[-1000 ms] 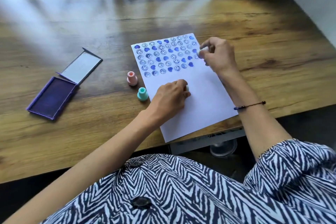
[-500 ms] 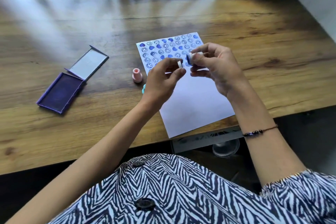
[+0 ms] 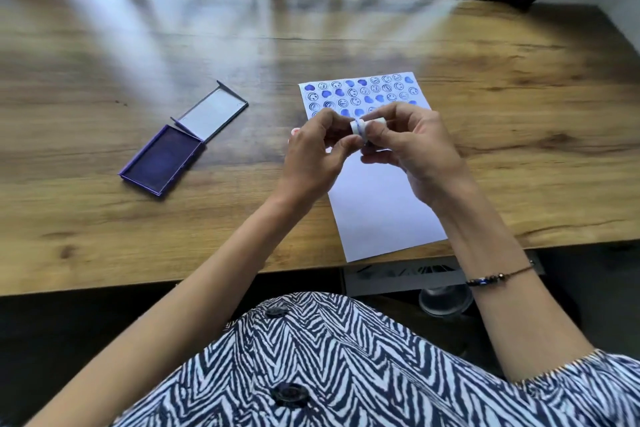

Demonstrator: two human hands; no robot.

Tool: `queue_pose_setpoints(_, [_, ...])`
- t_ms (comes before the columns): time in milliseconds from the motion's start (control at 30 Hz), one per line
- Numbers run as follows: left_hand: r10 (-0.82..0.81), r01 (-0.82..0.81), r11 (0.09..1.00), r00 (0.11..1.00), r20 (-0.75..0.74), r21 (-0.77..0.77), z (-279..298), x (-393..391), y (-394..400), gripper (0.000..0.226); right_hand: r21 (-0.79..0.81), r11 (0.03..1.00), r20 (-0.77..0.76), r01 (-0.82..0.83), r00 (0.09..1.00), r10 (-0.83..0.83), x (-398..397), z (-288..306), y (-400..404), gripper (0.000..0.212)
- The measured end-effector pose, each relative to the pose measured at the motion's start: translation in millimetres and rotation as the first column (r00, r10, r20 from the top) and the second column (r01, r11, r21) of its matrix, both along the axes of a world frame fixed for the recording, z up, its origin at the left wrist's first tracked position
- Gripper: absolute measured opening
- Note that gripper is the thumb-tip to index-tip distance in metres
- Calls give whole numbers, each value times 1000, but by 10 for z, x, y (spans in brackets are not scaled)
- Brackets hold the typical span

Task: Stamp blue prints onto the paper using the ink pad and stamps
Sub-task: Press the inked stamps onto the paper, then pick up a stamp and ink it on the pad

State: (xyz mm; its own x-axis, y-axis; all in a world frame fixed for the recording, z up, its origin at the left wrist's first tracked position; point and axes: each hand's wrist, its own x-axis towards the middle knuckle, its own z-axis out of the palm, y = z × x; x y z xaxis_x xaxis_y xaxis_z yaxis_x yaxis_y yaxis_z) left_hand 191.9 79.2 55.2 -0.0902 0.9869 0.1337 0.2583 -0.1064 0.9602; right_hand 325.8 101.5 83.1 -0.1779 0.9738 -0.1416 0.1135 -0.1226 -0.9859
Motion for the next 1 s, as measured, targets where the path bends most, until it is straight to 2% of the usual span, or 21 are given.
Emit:
queue_pose_setpoints(200, [80,-61,993,979,-188,105,52,-233,26,18,-14,999,-8,-45,999,45,-279,-17,104,14])
queue_pose_setpoints(233, [106,-80,990,967,-230,121,55,-301,57,20,4,998,36,-58,998,58,-339,-19,182,14])
queue_pose_setpoints(300, [194,-163,977,944,-266,134,37,-442,106,25,115,992,226,-57,974,30,-499,-49,385,8])
queue_pose_setpoints(367, [270,-243,961,923,-273,128,-23,-550,97,26,255,956,508,-142,861,-8,-696,-102,599,9])
queue_pose_setpoints(433, [292,-273,956,914,-281,104,-99,-612,47,25,281,903,763,-325,647,-5,-876,-191,750,18])
queue_pose_setpoints(500, [300,-293,954,916,-265,68,-162,-646,4,26,215,871,877,-442,480,27,-1009,-272,828,24])
queue_pose_setpoints(567, [314,-315,948,917,-247,39,-197,-673,-24,26,160,862,913,-481,404,56,-1070,-301,822,27])
queue_pose_setpoints(633, [319,-322,946,915,-246,28,-216,-691,-41,26,192,857,917,-477,398,16,-1047,-280,774,29])
queue_pose_setpoints(733, [330,-340,940,913,-239,-1,-242,-713,-66,25,330,860,864,-389,491,-109,-933,-212,624,28])
queue_pose_setpoints(833, [324,-340,940,920,-221,-34,-268,-707,-85,24,168,867,909,-469,413,48,-923,-234,436,30])
queue_pose_setpoints(900, [323,-339,939,925,-200,-51,-278,-725,-92,23,135,860,904,-491,416,96,-978,-280,384,20])
queue_pose_setpoints(933, [320,-336,939,932,-174,-74,-286,-727,-95,22,162,864,886,-477,457,86,-982,-274,370,17])
queue_pose_setpoints(1000, [297,-301,940,954,-49,-158,-295,-747,-107,20,229,883,787,-410,612,79,-977,-239,371,15])
